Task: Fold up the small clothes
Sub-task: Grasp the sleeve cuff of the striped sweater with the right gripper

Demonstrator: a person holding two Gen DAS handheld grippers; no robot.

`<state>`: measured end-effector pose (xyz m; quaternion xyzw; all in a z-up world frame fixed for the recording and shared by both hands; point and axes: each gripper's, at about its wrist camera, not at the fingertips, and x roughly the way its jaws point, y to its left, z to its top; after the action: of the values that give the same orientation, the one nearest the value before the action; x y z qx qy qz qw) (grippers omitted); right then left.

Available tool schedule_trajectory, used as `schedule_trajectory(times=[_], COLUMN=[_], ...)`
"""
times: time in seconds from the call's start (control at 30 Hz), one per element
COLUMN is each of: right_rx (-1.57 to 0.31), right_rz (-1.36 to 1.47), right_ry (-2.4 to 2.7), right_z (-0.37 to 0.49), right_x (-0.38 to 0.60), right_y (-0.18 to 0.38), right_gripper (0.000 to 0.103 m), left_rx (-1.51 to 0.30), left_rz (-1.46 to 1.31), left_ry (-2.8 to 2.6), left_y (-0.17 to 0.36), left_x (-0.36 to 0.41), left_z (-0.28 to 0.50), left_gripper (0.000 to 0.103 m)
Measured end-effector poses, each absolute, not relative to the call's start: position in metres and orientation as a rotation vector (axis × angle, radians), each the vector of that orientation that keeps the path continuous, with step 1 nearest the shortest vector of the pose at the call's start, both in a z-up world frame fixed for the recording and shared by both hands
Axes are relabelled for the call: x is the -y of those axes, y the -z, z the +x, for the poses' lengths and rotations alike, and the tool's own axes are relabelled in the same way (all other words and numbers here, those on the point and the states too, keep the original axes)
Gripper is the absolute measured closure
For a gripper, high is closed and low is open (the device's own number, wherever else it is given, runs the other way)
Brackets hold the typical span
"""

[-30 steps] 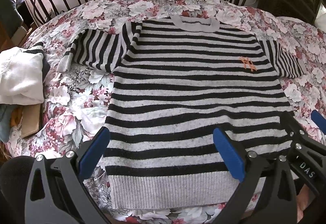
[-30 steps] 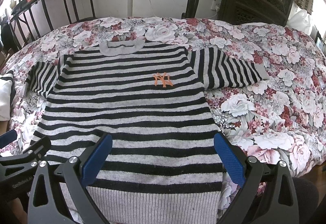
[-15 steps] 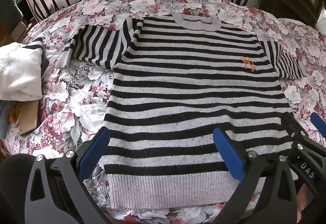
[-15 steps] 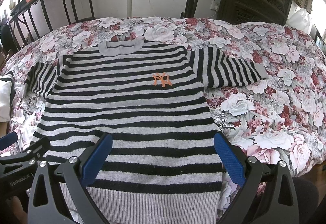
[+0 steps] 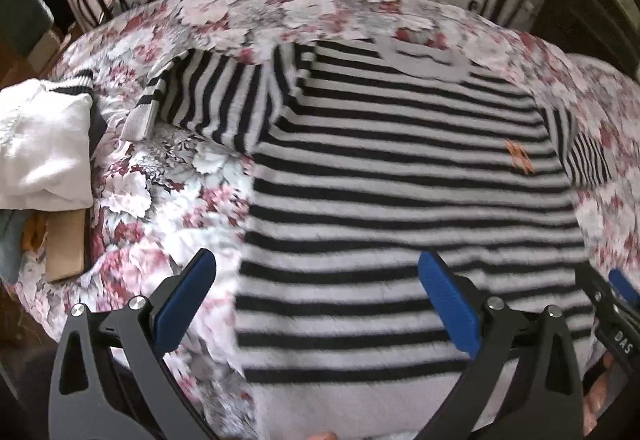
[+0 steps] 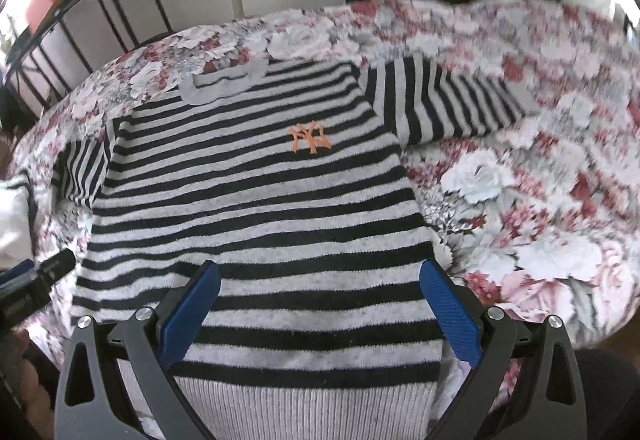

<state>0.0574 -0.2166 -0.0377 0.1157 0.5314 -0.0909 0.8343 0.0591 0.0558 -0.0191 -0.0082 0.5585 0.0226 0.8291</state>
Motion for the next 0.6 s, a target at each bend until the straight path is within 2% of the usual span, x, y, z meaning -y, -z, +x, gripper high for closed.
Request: schedule_trajectory(times=[0.17, 0.23, 0.37, 0.5, 0.6], right_rx=[-1.15, -1.14, -1.092, -1.051, -0.844], right_rz=[0.215, 0.289, 0.515, 0.811, 1.099], right_ry=[0.26, 0.264, 0.235, 0.385, 0.44], right_z=[0.095, 0.112, 0.142, 0.145, 0.122], right_x=[0.257, 0.284, 0.344, 0.424, 0.481], right_y=[0.042, 0.042, 0.05, 0.079, 0.095], right_gripper=[0.003, 0.003, 0.003, 0.003, 0.003], left_rx=[-1.247, -1.28, -1.29, -1.301, -1.316], left_rz=[-0.168, -0.259, -0.309, -0.297, -0.275], left_ry=[-0.132, -0.155, -0.23, -0.256, -0.262], left_y=[0.031, 0.04, 0.052, 0.066, 0.077], left_x=[-0.105, -0.122, -0.14, -0.143, -0.144], left_z=[0.11, 0.128, 0.154, 0.176, 0.195], left_gripper=[0.004, 0.004, 0.004, 0.004, 0.004])
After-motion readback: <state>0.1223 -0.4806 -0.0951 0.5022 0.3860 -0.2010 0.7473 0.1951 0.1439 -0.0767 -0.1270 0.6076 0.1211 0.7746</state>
